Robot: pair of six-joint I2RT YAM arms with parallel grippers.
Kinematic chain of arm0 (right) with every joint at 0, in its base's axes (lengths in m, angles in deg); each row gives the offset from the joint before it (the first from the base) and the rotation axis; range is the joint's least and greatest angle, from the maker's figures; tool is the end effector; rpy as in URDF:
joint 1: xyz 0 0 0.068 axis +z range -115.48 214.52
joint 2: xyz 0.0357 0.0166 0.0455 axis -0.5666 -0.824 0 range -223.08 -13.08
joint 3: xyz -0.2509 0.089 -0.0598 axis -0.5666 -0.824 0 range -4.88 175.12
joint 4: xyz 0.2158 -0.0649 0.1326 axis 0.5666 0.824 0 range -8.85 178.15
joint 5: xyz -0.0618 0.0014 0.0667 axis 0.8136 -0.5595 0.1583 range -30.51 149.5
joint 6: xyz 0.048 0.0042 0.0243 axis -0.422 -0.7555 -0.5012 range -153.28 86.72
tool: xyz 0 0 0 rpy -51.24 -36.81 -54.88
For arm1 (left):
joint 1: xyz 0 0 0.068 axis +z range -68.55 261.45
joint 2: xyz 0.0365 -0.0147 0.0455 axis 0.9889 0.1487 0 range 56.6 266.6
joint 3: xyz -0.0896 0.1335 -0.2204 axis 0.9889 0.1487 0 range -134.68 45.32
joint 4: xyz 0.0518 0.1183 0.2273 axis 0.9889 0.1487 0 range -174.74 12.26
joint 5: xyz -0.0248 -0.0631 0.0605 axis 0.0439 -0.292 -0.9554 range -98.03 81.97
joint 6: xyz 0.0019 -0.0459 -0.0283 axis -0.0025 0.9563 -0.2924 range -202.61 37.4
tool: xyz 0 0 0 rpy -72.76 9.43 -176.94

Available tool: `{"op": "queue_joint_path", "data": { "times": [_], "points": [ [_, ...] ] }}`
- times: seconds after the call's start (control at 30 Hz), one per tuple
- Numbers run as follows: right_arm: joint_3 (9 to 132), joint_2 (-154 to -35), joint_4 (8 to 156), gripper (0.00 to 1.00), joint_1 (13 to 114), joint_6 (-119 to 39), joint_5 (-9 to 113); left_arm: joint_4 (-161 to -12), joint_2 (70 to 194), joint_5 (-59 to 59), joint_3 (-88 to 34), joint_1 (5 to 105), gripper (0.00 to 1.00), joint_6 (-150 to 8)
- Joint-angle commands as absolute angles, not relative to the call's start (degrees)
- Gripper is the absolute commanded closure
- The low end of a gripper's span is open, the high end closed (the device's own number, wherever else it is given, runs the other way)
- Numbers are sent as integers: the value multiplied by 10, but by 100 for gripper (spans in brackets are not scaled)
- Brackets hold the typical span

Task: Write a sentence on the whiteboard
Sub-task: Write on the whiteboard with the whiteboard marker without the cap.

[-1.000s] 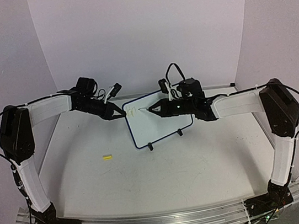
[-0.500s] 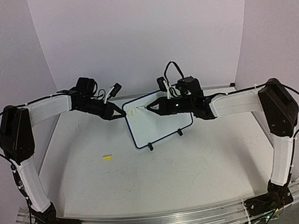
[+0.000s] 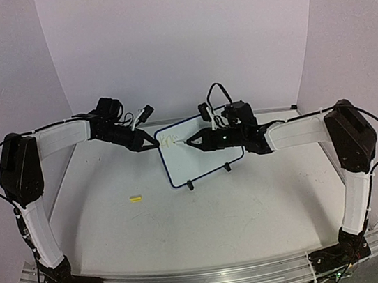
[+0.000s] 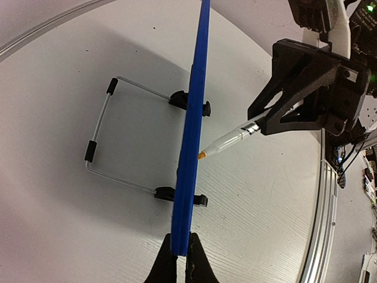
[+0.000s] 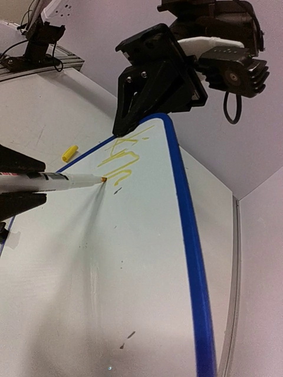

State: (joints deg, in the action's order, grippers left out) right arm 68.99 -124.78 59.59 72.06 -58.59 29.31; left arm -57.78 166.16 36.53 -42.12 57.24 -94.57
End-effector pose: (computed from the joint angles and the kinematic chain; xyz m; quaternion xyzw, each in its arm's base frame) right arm 0.3447 0.2875 0.2265 -0.2377 0.7514 0.4798 0.3856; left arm 0.3755 -0.1961 0.2505 0.3951 0.7830 -0.3877 0.2837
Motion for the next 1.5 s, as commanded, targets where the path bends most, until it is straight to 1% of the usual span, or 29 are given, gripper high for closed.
{"op": "queue_joint_path", "data": {
  "times": [0.0, 0.57, 1.47],
  "points": [
    [679, -1242, 603, 100, 717, -577, 314, -548, 1666, 356, -433, 560, 100, -957],
    [696, -1219, 591, 100, 716, -589, 376, -548, 1664, 356, -432, 560, 100, -958],
    [714, -1225, 535, 100, 712, -622, 389, -548, 1666, 357, -432, 557, 100, -958]
  ]
}}
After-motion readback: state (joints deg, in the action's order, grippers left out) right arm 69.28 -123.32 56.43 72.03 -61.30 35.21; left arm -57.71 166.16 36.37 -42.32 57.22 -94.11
